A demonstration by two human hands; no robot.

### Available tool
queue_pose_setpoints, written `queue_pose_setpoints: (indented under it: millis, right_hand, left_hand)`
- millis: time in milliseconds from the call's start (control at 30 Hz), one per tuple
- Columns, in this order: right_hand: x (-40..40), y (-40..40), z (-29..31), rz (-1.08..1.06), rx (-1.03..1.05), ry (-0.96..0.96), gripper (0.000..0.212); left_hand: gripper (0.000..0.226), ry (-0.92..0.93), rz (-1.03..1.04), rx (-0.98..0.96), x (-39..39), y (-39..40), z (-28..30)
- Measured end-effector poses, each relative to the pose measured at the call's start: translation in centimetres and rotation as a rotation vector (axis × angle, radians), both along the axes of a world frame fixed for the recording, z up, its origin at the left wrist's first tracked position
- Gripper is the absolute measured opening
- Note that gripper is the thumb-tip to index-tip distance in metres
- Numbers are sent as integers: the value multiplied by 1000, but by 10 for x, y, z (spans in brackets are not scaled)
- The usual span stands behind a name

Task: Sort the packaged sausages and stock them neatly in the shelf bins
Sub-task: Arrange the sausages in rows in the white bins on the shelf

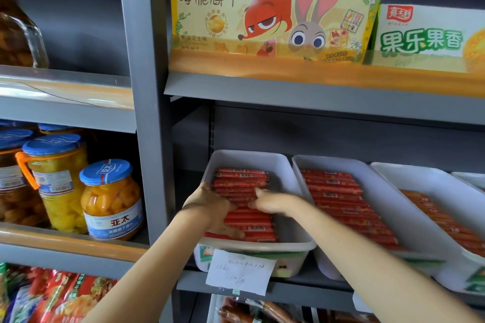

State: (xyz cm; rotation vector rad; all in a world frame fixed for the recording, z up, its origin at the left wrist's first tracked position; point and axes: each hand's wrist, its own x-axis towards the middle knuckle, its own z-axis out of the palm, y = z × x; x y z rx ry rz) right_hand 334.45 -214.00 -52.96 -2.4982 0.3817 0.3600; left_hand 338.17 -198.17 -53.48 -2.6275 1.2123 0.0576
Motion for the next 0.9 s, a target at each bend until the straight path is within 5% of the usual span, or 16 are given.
queue_pose_setpoints:
  millis: [133, 367, 467, 633, 800, 900]
  right_hand:
    - [0, -7, -1, -24, 17, -18, 58]
    - [10, -14, -5, -116, 72, -12, 34]
    - [5, -14, -1, -135, 146, -33, 42]
    - [18, -8, 3, -26, -217, -75, 61]
    - [18, -18, 14, 98, -269, -92, 29]
    - [2, -22, 26, 197, -385, -49, 41]
  left_hand:
    - [66, 26, 9, -43, -6, 0, 3]
    - [61, 9, -30, -75, -10, 1, 9]
    - [58, 25, -33, -83, -12, 1, 12]
    - [57, -15, -68, -39, -16, 2, 15]
    - [61, 107, -25, 12, -12, -8, 8]
    - [71, 279, -2, -10, -8, -15, -1]
